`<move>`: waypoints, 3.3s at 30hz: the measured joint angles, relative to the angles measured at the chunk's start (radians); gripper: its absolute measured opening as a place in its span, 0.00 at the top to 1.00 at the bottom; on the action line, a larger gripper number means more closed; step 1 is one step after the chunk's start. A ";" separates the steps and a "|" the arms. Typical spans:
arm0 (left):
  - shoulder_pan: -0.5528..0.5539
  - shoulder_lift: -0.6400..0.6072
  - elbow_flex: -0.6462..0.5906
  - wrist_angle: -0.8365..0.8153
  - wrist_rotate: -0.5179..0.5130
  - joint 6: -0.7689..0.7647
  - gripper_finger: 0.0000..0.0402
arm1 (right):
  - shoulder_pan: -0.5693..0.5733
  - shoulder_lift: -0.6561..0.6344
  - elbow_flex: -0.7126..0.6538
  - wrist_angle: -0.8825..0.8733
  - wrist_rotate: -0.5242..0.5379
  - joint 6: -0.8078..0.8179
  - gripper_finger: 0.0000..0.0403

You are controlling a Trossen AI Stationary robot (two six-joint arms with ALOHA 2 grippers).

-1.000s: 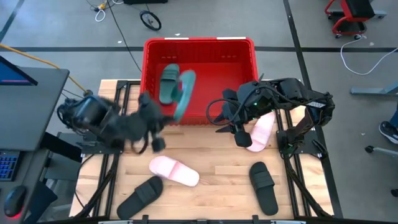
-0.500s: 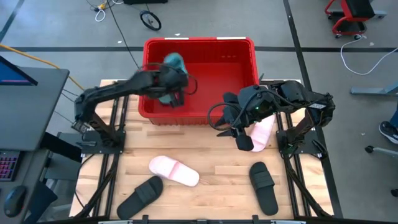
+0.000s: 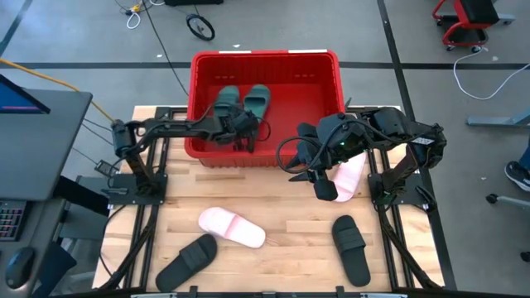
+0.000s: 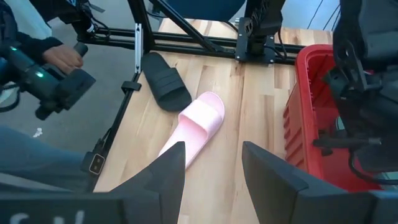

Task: Pick and place slides into bin
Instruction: Put the green slipper into the red bin

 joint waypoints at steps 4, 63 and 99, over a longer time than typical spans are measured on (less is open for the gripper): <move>0.025 0.010 0.000 -0.026 -0.003 -0.024 1.00 | 0.000 0.000 0.000 0.000 0.000 -0.008 0.59; 0.024 -0.098 1.066 -0.669 0.069 -0.485 0.96 | -0.795 0.187 -0.325 0.291 -0.016 0.106 0.99; 0.036 -0.184 1.067 -0.694 0.065 -0.271 0.99 | -0.794 0.507 -0.326 0.739 -0.252 0.300 1.00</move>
